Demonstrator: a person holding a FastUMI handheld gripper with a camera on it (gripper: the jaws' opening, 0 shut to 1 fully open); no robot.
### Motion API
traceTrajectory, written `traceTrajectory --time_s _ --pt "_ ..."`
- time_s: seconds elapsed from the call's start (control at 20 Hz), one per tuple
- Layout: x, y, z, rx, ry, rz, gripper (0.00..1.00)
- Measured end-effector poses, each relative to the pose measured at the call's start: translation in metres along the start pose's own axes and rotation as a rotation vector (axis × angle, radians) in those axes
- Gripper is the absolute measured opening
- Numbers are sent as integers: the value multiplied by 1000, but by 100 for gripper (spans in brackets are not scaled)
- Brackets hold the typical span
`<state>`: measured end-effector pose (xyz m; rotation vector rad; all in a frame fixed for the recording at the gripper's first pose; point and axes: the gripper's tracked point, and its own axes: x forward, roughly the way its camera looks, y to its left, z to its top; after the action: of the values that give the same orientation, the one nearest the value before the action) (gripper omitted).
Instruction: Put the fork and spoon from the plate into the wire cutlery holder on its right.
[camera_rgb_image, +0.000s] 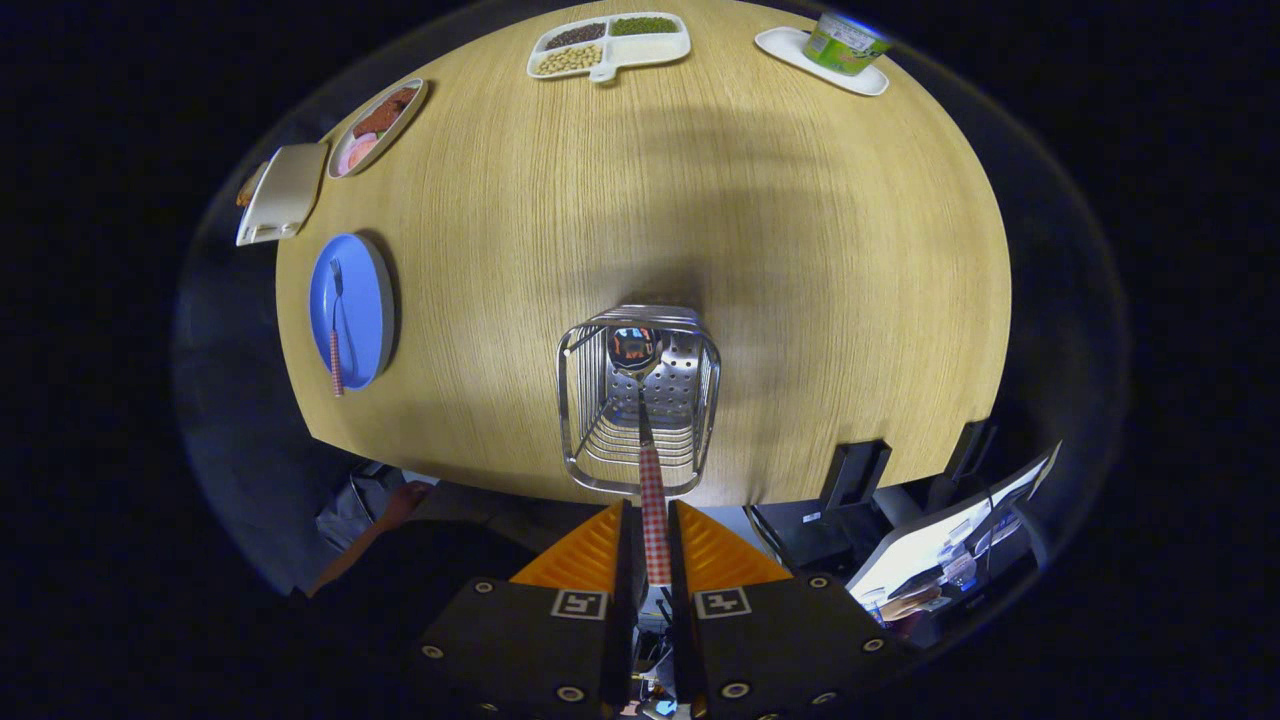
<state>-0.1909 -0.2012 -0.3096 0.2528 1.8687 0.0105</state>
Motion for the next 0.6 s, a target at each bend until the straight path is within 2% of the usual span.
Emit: traceTrajectory --time_s 0.1,0.3,0.45,0.6 --pt "-10 2 5 -7 -57 0 21" --pt "-28 21 23 3 -223 38 35" --pt "-51 46 43 8 -405 109 48" --pt "-73 63 56 -6 -591 120 61"
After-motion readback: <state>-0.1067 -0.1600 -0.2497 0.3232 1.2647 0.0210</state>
